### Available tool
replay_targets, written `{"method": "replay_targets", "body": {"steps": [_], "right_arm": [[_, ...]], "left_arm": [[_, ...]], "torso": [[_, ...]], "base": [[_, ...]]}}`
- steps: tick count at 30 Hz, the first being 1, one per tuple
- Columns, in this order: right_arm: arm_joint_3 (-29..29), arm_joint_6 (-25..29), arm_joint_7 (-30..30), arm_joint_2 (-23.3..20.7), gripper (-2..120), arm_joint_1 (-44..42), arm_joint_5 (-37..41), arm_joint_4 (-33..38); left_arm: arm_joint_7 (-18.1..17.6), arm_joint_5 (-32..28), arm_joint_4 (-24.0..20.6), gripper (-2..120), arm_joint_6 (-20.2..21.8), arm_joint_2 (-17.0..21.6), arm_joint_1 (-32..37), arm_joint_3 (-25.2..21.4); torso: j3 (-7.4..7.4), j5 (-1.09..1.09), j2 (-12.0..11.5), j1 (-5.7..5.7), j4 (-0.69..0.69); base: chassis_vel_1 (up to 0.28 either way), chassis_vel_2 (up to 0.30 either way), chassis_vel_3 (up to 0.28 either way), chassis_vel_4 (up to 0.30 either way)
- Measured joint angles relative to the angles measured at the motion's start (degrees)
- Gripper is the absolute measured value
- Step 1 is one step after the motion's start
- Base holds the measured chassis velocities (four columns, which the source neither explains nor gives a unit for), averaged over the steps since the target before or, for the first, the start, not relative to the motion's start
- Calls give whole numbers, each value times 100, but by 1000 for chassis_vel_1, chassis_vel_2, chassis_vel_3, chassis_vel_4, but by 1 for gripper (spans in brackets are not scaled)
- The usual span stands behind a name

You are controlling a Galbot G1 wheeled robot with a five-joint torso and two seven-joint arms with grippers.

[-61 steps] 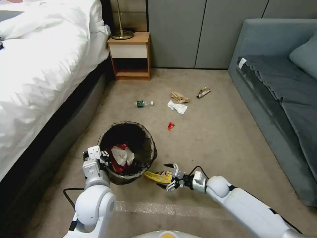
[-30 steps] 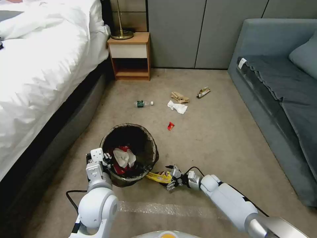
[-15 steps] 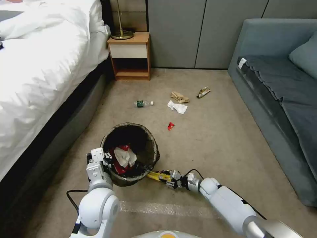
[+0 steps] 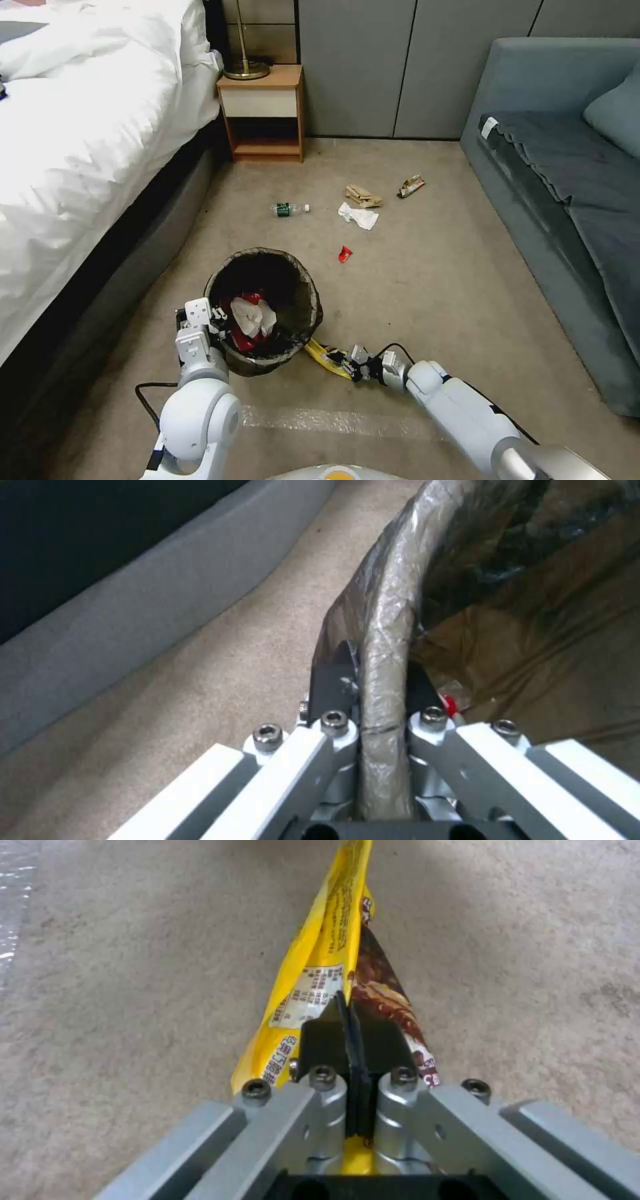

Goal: Pick up the trash bin, then pick up the garbage from the floor and place it into the trash bin.

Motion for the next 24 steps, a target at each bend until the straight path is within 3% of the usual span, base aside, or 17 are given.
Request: {"method": "replay_targets", "body": {"steps": [10, 17, 24], "right_arm": [[147, 134, 61, 5, 0, -19, 3, 68], [814, 342, 845, -135, 0, -497, 473, 990], [1585, 462, 1242, -326, 0, -977, 1055, 1815]], "left_arm": [[0, -9, 13, 1, -2, 17, -16, 22], [0, -46, 78, 1, -7, 59, -48, -10], [4, -94, 51, 1, 2, 100, -67, -48]], "torso": [[0, 0, 0, 0, 0], [0, -1, 0, 0, 0], [0, -1, 0, 0, 0]], "base": [[0, 0, 0, 0], [0, 0, 0, 0], [0, 0, 0, 0]]}}
